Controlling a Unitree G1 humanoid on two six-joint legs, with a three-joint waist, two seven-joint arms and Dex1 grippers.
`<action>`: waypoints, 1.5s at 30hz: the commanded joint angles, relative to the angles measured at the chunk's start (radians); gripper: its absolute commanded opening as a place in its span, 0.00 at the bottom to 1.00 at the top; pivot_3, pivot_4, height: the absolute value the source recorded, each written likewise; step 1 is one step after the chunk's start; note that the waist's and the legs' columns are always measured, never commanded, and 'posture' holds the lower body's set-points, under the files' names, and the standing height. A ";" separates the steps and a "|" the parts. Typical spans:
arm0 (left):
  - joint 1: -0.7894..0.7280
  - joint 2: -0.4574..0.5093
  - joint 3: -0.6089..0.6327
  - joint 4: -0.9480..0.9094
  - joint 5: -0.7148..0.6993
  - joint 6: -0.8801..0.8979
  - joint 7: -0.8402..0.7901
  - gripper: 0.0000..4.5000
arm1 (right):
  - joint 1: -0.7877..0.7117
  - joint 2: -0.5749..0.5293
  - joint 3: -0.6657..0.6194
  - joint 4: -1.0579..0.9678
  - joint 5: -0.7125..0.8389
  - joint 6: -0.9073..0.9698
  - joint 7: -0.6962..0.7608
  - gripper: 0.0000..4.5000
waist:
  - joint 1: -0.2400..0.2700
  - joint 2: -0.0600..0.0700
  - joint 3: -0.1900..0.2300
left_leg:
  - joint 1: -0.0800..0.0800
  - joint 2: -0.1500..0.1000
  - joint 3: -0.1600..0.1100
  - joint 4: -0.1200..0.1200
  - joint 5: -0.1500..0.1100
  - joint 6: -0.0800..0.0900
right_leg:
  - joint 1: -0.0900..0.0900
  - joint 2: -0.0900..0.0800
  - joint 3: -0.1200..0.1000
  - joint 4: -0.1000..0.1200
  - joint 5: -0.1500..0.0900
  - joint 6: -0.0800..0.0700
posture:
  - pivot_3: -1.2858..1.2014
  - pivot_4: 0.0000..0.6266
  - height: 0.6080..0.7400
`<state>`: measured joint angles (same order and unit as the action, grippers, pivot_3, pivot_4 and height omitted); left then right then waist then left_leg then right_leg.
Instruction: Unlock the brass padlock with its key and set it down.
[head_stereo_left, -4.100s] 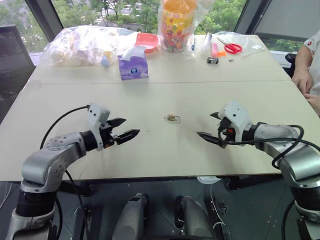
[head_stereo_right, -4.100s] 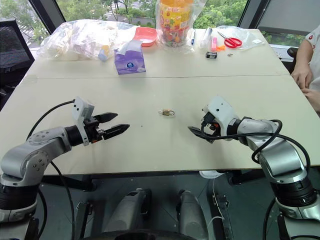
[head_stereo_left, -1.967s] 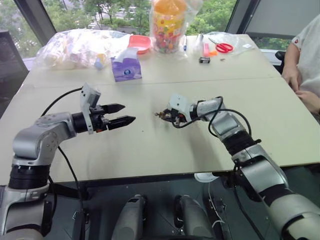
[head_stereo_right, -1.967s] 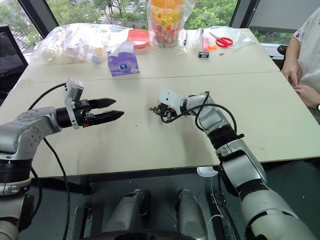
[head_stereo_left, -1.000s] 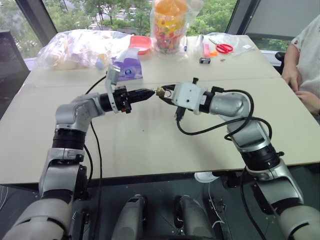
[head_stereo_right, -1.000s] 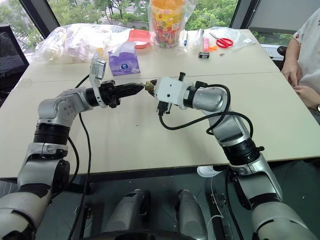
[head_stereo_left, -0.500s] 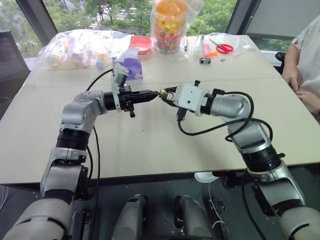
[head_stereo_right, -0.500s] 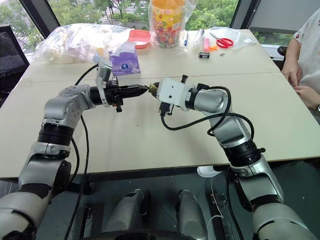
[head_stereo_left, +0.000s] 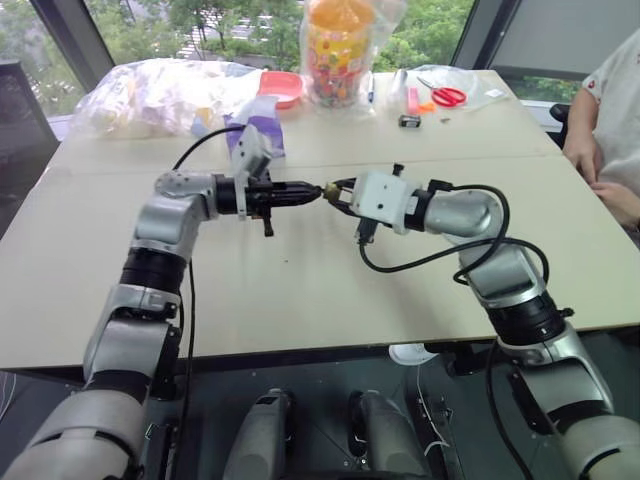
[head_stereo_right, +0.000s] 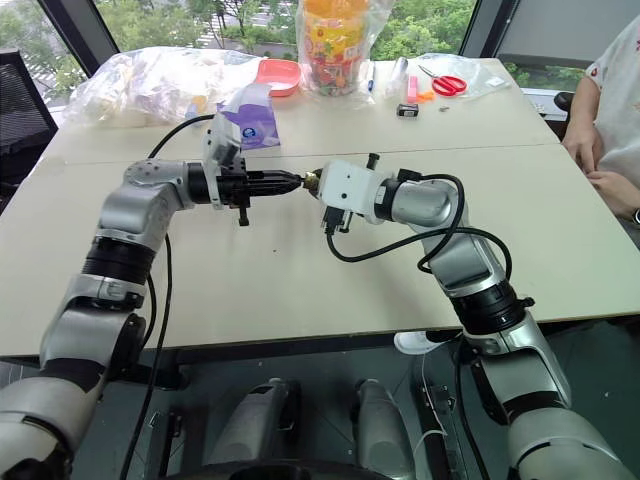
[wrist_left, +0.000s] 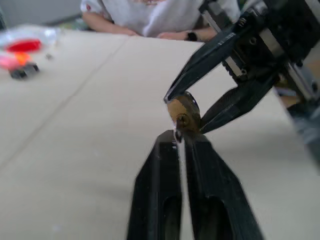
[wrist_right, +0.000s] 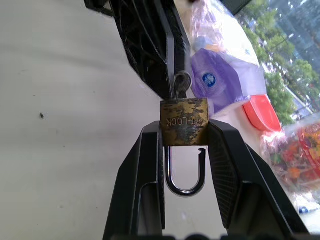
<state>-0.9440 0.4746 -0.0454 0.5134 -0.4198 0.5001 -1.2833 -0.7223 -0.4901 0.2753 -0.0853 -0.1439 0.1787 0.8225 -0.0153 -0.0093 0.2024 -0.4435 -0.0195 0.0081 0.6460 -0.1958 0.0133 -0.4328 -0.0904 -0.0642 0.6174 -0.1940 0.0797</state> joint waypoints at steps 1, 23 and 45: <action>-0.028 0.025 0.063 0.006 -0.047 0.087 0.012 0.49 | -0.034 0.002 -0.010 -0.050 -0.002 -0.038 -0.012 0.15 | 0.001 0.000 0.000 | 0.000 0.000 0.000 0.000 0.000 0.000 | 0.000 0.000 0.000 0.000 0.000 0.000 | 0.52 0.24 1.00; -0.057 -0.058 0.071 0.026 -0.053 0.112 0.021 0.47 | -0.042 0.014 0.003 -0.050 -0.031 -0.072 -0.030 0.15 | 0.005 0.000 0.000 | 0.000 0.000 0.000 0.001 0.000 0.000 | 0.001 -0.001 0.000 0.000 0.000 0.000 | 0.52 0.24 1.00; -0.012 -0.046 0.102 -0.041 -0.086 0.147 0.044 0.00 | 0.061 0.088 -0.173 -0.253 0.135 0.280 -0.103 1.00 | 0.007 0.000 0.000 | 0.000 0.000 -0.001 0.001 0.000 0.000 | 0.000 -0.001 0.000 0.000 0.000 0.000 | 0.52 0.24 1.00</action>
<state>-0.9451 0.4260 0.0288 0.5260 -0.4728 0.6426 -1.2368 -0.6523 -0.4275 0.1729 -0.2325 -0.0952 0.3621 0.7484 -0.0081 -0.0096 0.2026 -0.4436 -0.0194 0.0074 0.6466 -0.1960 0.0135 -0.4324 -0.0913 -0.0638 0.6181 -0.1941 0.0795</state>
